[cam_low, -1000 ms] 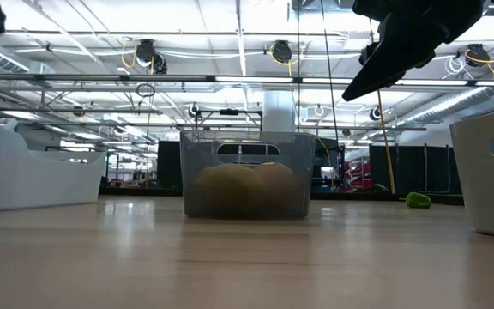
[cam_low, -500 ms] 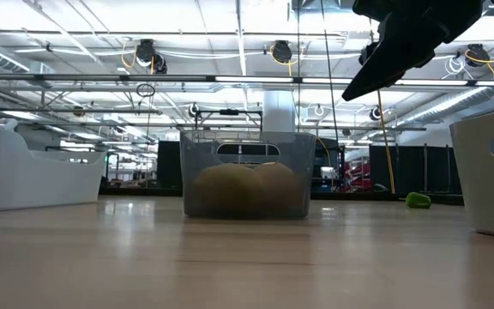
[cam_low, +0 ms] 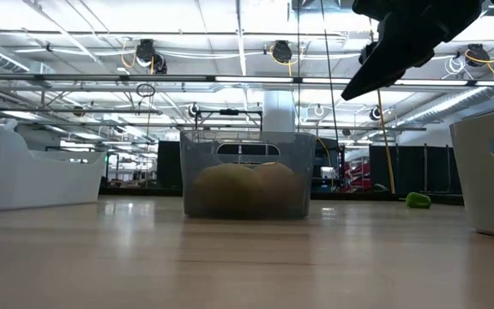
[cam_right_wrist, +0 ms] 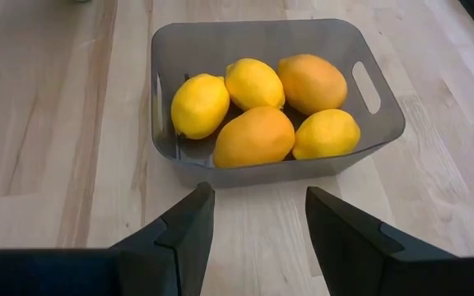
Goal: Sort produce into baskets
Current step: Put the green chili pepper into the white bin
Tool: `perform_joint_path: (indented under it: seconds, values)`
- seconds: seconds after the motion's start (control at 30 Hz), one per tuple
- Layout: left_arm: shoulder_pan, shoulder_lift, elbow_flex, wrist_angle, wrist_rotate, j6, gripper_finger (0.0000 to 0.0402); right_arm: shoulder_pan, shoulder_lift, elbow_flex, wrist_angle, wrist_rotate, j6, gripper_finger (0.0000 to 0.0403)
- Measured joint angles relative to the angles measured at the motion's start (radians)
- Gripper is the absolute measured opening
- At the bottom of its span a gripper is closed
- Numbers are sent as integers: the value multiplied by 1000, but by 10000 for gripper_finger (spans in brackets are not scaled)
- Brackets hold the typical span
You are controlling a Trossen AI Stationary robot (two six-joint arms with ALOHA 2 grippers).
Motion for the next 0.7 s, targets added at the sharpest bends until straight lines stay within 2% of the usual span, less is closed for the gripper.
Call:
perform_joint_path:
  seconds: [0.13,0.23,0.37,0.57,0.7]
  values:
    - [25,-46,1,-66,-7,31,71,0,0,0,1,0,0,183]
    - [50,-105,1,-129,-39,57,48,0,0,0,0,0,0,183]
    - [100,-215,2,-262,-126,62,48,0,0,0,-12,0,0,183]
    - [212,-426,2,-472,-292,-73,59,0,0,0,-33,0,-42,183]
    - [308,-545,4,-550,-278,-179,60,0,0,0,-43,30,-108,183]
